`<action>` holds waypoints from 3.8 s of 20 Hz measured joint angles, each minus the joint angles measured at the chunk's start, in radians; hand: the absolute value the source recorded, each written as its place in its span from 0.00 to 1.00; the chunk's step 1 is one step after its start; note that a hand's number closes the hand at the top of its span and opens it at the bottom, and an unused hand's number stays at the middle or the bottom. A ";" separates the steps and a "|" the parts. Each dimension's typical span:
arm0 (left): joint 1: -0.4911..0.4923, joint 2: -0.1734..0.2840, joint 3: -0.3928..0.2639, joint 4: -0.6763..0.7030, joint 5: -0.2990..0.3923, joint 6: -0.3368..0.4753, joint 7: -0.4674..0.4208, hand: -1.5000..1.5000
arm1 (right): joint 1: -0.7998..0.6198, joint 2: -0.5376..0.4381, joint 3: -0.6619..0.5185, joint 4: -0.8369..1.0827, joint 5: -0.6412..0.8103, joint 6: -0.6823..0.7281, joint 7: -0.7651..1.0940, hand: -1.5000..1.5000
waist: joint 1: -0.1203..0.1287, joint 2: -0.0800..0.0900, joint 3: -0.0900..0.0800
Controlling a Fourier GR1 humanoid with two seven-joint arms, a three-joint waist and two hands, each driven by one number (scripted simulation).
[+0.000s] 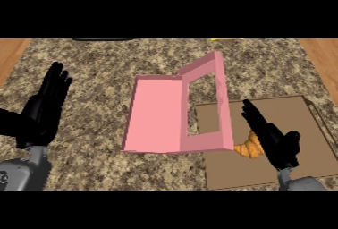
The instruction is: Pick the croissant from the tray and place it in the cardboard box
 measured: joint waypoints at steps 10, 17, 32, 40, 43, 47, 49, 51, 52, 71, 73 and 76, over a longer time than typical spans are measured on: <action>0.110 0.073 -0.044 0.066 -0.130 -0.003 -0.016 0.50 | -0.073 -0.048 -0.295 0.016 0.196 -0.472 -0.030 0.00 | -0.018 0.002 -0.006; 0.170 0.061 -0.075 0.073 -0.183 -0.004 -0.044 0.50 | 0.019 0.096 -0.317 -0.065 0.345 -0.800 -0.065 0.00 | -0.002 -0.002 -0.001; 0.186 0.040 -0.091 0.093 -0.217 -0.006 -0.065 0.50 | 0.153 -0.262 -0.064 -0.269 0.613 -0.291 0.671 0.00 | 0.013 -0.001 -0.006; 0.174 0.027 -0.076 0.107 -0.225 -0.024 -0.065 0.50 | 0.004 -0.228 0.038 -0.397 0.617 -0.059 1.044 0.00 | 0.017 -0.001 -0.001; 0.178 0.018 -0.069 0.099 -0.231 -0.028 -0.058 0.50 | -0.028 -0.205 0.036 -0.388 0.634 -0.028 1.076 0.00 | 0.016 -0.001 0.000; 0.183 0.011 -0.062 0.078 -0.240 -0.035 -0.048 0.50 | -0.072 -0.142 0.054 -0.325 0.688 -0.013 1.098 0.00 | 0.017 -0.001 0.000; 0.183 0.002 -0.061 0.086 -0.244 -0.039 -0.052 0.50 | -0.067 -0.127 0.053 -0.307 0.699 -0.004 1.096 0.00 | 0.015 -0.001 0.000; 0.178 0.007 -0.042 0.101 -0.240 -0.051 -0.064 0.50 | -0.055 -0.113 0.051 -0.304 0.710 0.004 1.097 0.00 | 0.013 -0.001 0.001; 0.189 -0.001 -0.045 0.099 -0.244 -0.050 -0.075 0.50 | -0.056 -0.100 0.051 -0.286 0.716 0.007 1.093 0.00 | 0.013 -0.001 0.001; 0.196 -0.065 0.017 0.080 -0.318 -0.113 -0.056 0.50 | -0.025 0.070 -0.034 -0.194 0.880 0.049 1.033 0.00 | 0.011 -0.001 0.001; 0.198 -0.069 0.028 0.085 -0.326 -0.123 -0.065 0.50 | -0.023 0.080 -0.053 -0.191 0.890 0.054 1.027 0.00 | 0.011 -0.001 0.001; 0.208 -0.076 0.044 0.090 -0.332 -0.139 -0.079 0.50 | -0.033 0.100 -0.074 -0.146 0.907 0.058 1.008 0.00 | 0.011 -0.001 0.001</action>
